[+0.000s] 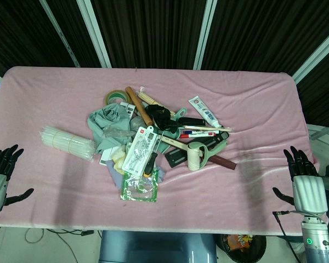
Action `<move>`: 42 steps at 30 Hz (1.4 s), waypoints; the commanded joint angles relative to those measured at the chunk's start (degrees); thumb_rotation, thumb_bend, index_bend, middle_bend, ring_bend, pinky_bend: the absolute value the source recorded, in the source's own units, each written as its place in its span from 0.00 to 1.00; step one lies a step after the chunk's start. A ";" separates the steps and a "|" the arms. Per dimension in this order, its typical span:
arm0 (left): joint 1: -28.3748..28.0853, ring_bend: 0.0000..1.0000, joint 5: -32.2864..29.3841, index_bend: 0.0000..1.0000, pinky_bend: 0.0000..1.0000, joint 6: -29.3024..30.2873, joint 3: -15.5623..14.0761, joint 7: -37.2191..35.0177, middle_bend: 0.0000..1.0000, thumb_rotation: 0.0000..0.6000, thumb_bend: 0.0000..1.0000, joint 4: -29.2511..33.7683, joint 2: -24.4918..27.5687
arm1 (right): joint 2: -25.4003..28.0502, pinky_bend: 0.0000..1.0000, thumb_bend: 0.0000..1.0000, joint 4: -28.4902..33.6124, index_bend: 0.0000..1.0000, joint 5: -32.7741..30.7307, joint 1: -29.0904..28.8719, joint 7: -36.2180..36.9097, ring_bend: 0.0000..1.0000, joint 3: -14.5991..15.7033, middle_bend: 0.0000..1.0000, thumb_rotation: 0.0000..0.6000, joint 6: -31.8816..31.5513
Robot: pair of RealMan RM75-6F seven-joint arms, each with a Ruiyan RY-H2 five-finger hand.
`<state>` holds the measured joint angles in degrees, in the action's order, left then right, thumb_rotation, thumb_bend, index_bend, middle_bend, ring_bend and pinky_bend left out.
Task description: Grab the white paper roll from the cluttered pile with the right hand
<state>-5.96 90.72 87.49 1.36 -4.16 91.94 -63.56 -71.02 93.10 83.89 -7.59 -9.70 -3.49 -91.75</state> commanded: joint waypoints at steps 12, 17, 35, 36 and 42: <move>-0.02 0.00 0.13 0.00 0.00 0.03 -0.02 0.17 0.00 1.00 0.00 0.21 -0.06 | 1.39 0.20 0.07 14.10 0.00 -6.68 -1.22 5.19 0.00 -2.63 0.00 1.00 7.41; -0.21 0.00 -0.17 0.00 0.00 -0.45 0.04 -0.73 0.00 1.00 0.00 0.28 0.10 | -1.32 0.20 0.07 21.34 0.00 -15.49 -4.86 4.23 0.00 -6.96 0.00 1.00 12.71; -0.84 0.00 -0.86 0.00 0.00 -2.29 -0.16 -5.61 0.00 1.00 0.00 1.03 1.82 | -24.98 0.20 0.07 13.11 0.00 -43.02 -20.41 -10.28 0.00 -18.64 0.00 1.00 13.53; -0.89 0.00 -0.91 0.00 0.00 -2.41 -0.16 -5.77 0.00 1.00 0.00 1.08 1.89 | -25.84 0.20 0.07 11.99 0.00 -43.34 -20.86 -10.41 0.00 -18.73 0.00 1.00 13.65; -1.04 0.00 -1.16 0.00 0.00 -2.83 -0.16 -6.52 0.00 1.00 0.00 1.39 2.21 | -29.91 0.20 0.07 6.68 0.00 -45.22 -23.15 -10.48 0.00 -19.94 0.00 1.00 14.73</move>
<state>-6.99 89.58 84.68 1.20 -10.66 93.31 -61.38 -99.74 101.11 39.38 -29.87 -19.99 -22.93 -77.46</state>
